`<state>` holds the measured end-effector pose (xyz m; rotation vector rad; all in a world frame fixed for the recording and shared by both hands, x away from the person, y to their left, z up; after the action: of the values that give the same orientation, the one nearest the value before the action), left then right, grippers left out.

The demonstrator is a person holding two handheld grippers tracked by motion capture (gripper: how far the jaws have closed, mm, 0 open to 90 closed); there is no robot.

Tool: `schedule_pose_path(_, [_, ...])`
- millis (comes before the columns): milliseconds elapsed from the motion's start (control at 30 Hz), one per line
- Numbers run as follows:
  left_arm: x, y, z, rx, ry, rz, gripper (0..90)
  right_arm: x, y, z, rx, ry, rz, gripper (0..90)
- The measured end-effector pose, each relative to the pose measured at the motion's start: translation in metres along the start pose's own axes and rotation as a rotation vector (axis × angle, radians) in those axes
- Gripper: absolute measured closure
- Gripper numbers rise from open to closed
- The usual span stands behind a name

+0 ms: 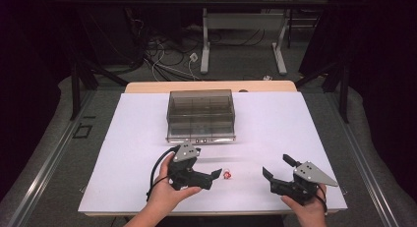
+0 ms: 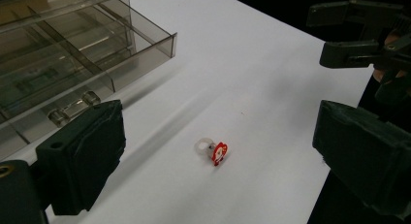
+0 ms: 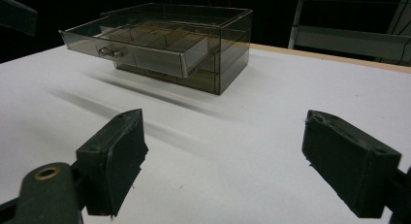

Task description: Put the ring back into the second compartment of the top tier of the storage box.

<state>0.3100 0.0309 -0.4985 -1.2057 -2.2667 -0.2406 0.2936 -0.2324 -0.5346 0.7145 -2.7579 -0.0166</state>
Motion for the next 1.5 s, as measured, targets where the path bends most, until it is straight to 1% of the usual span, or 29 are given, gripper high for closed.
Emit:
schedule_pose_path(33, [0.000, 0.000, 0.000, 0.000, 0.000, 0.000, 5.5, 0.000, 0.000, 0.000, 0.002, 0.000, 0.000, 14.8])
schedule_pose_path(100, [-0.005, 0.000, 0.000, 0.000, 0.021, 0.002, 6.6, 0.000, 0.000, 0.000, -0.001, 0.001, -0.003, 14.8])
schedule_pose_path(133, [-0.005, 0.000, 0.000, 0.000, 0.021, 0.002, 7.2, 0.000, 0.000, 0.000, -0.001, 0.002, -0.001, 14.8])
schedule_pose_path(167, [-0.008, 0.000, 0.001, -0.002, 0.036, 0.004, 7.7, 0.000, 0.000, 0.000, -0.004, 0.002, -0.003, 14.8])
schedule_pose_path(200, [-0.010, -0.002, 0.001, 0.008, 0.043, 0.007, 8.0, 0.000, 0.000, 0.000, -0.003, 0.004, -0.003, 14.9])
schedule_pose_path(300, [-0.016, -0.002, 0.001, -0.002, 0.050, 0.010, 9.1, 0.000, -0.001, 0.001, -0.005, 0.005, -0.003, 14.8])
schedule_pose_path(333, [-0.016, -0.002, 0.001, -0.002, 0.050, 0.010, 9.4, 0.000, -0.001, 0.001, -0.005, 0.005, -0.003, 14.8])
schedule_pose_path(367, [-0.019, -0.003, 0.001, 0.007, 0.057, 0.014, 9.6, 0.000, -0.001, 0.001, -0.004, 0.005, -0.003, 14.9])
schedule_pose_path(467, [-0.023, -0.003, 0.002, 0.004, 0.066, 0.017, 10.0, 0.000, -0.001, 0.001, -0.005, 0.004, -0.003, 14.9])
schedule_pose_path(600, [-0.031, -0.007, 0.000, 0.011, 0.068, 0.023, 11.0, 0.000, -0.002, 0.001, -0.008, 0.004, -0.002, 14.9])
schedule_pose_path(667, [-0.032, -0.007, 0.000, 0.010, 0.063, 0.018, 11.5, 0.000, -0.002, 0.000, -0.009, 0.003, -0.002, 14.8])
schedule_pose_path(700, [-0.035, -0.008, 0.000, 0.009, 0.063, 0.024, 12.1, 0.000, -0.001, 0.001, -0.013, 0.004, -0.004, 14.9])
schedule_pose_path(733, [-0.036, -0.009, 0.000, 0.016, 0.069, 0.026, 12.3, 0.000, -0.001, 0.001, -0.012, 0.003, -0.003, 14.9])
schedule_pose_path(800, [-0.038, -0.008, 0.000, 0.006, 0.075, 0.023, 12.4, 0.000, -0.002, 0.000, -0.008, 0.001, -0.006, 14.8])
schedule_pose_path(833, [-0.040, -0.009, 0.000, 0.010, 0.073, 0.027, 12.7, 0.000, -0.002, 0.000, -0.008, 0.001, -0.006, 14.8])
schedule_pose_path(900, [-0.041, -0.009, 0.001, 0.003, 0.088, 0.023, 13.6, 0.000, -0.002, 0.000, -0.008, 0.002, -0.009, 14.8])
schedule_pose_path(933, [-0.041, -0.009, 0.001, 0.003, 0.088, 0.023, 13.9, 0.000, -0.002, 0.000, -0.008, 0.002, -0.009, 14.8])
schedule_pose_path(967, [-0.043, -0.010, 0.002, 0.011, 0.085, 0.029, 14.2, 0.000, -0.002, 0.000, -0.008, 0.003, -0.006, 14.9])
schedule_pose_path(1000, [-0.044, -0.011, 0.003, 0.015, 0.094, 0.030, 14.4, 0.000, -0.002, 0.000, -0.008, 0.004, -0.006, 14.8])
schedule_pose_path(1033, [-0.045, -0.010, 0.003, 0.011, 0.087, 0.033, 14.6, 0.001, -0.003, 0.000, -0.006, 0.005, -0.005, 14.8])
schedule_pose_path(1200, [-0.048, -0.011, 0.005, 0.019, 0.093, 0.040, 15.1, 0.000, -0.003, 0.000, -0.010, 0.000, -0.005, 14.8])
schedule_pose_path(1233, [-0.050, -0.012, 0.006, 0.032, 0.092, 0.040, 15.2, 0.000, -0.003, 0.000, -0.008, -0.003, -0.007, 14.9])
schedule_pose_path(1267, [-0.050, -0.011, 0.006, 0.013, 0.100, 0.038, 15.2, 0.000, -0.003, 0.000, -0.008, -0.003, -0.007, 14.9])
schedule_pose_path(1333, [-0.052, -0.012, 0.007, 0.017, 0.101, 0.043, 15.6, 0.000, -0.003, 0.000, -0.005, 0.003, -0.008, 14.9])
schedule_pose_path(1367, [-0.054, -0.013, 0.009, 0.025, 0.110, 0.040, 16.0, 0.000, -0.003, 0.000, -0.008, -0.001, -0.005, 14.9])
schedule_pose_path(1400, [-0.055, -0.014, 0.009, 0.027, 0.104, 0.044, 16.1, 0.000, -0.003, 0.000, -0.009, 0.002, -0.006, 14.8])
schedule_pose_path(1467, [-0.057, -0.014, 0.011, 0.012, 0.114, 0.041, 16.9, 0.000, -0.003, 0.000, -0.009, -0.003, -0.004, 14.9])
schedule_pose_path(1500, [-0.057, -0.014, 0.011, 0.012, 0.114, 0.041, 17.6, 0.000, -0.003, 0.000, -0.009, -0.003, -0.004, 14.9])
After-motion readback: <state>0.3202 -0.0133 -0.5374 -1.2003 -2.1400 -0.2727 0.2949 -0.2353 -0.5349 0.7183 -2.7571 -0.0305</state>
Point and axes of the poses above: each handheld gripper's, and its own axes: x roughly backward along the jaws, z roughly out of its underside, y roughly to its left, the point moved 6 cm from there along -x, roughly forward along the jaws, and after that the axes turned 3 degrees about -x, right-handed, at the moved point
